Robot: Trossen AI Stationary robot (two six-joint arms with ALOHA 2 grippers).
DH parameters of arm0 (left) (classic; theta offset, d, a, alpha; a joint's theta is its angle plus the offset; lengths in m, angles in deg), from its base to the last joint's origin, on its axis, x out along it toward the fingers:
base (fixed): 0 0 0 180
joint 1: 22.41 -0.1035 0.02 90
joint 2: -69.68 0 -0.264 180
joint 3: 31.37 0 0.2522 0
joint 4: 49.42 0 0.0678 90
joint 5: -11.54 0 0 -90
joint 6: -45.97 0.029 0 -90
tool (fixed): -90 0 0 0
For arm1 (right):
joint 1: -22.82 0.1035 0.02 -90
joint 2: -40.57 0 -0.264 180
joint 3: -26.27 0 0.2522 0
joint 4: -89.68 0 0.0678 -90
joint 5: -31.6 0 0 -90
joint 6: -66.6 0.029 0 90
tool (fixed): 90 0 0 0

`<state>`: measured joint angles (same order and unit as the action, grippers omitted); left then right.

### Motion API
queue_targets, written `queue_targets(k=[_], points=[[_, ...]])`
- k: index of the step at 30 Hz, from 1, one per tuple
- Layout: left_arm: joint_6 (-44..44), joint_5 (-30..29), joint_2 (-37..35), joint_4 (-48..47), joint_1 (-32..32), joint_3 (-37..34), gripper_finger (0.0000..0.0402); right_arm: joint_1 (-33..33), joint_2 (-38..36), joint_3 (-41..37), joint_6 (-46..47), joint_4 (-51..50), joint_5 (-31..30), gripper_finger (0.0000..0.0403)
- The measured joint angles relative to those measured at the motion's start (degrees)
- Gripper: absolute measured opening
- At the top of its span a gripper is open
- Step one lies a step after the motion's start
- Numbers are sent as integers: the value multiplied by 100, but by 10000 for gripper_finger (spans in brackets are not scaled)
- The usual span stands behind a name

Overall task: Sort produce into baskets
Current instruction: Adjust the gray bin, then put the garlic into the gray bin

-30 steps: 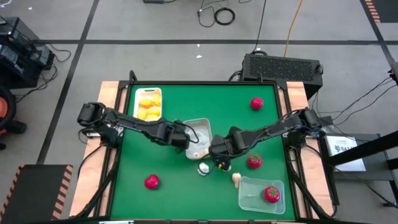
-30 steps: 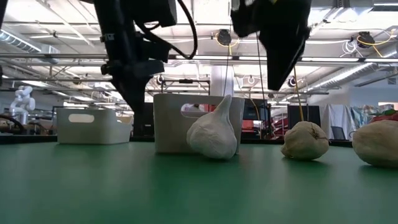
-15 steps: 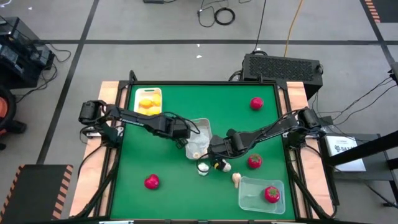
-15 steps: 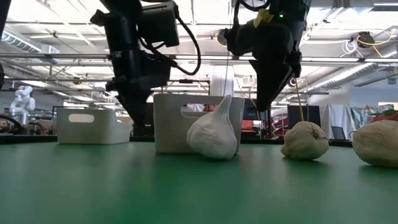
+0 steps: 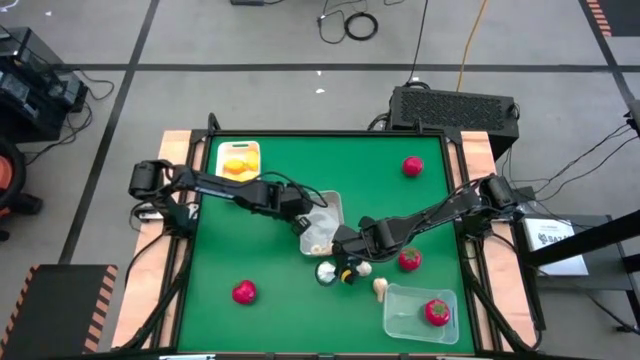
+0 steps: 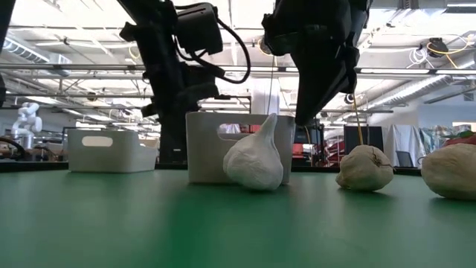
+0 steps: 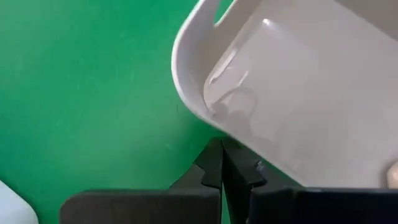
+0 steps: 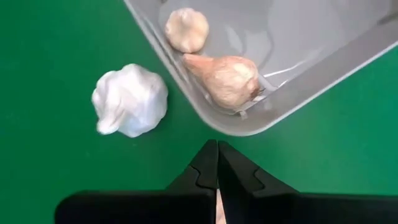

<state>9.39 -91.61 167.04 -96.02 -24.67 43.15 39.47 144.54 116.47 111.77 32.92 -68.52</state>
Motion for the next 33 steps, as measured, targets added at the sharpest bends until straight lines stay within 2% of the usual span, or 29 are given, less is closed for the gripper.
queue_targets(k=[5,15,20,24,28,33], points=[[10,242,185,79,-13,0,3,1,0,0,-18,3,4,1],[101,245,236,440,-11,0,3,74,0,2,-85,-14,40,0],[130,347,214,365,-13,0,3,74,-79,2,-129,-288,369,0],[151,440,-130,73,-13,0,4,174,-337,2,-100,-573,448,2],[232,418,-724,-233,3,0,24,294,-624,6,216,-604,487,16],[247,394,-1623,-533,152,0,63,398,-728,11,831,-652,1208,65]])
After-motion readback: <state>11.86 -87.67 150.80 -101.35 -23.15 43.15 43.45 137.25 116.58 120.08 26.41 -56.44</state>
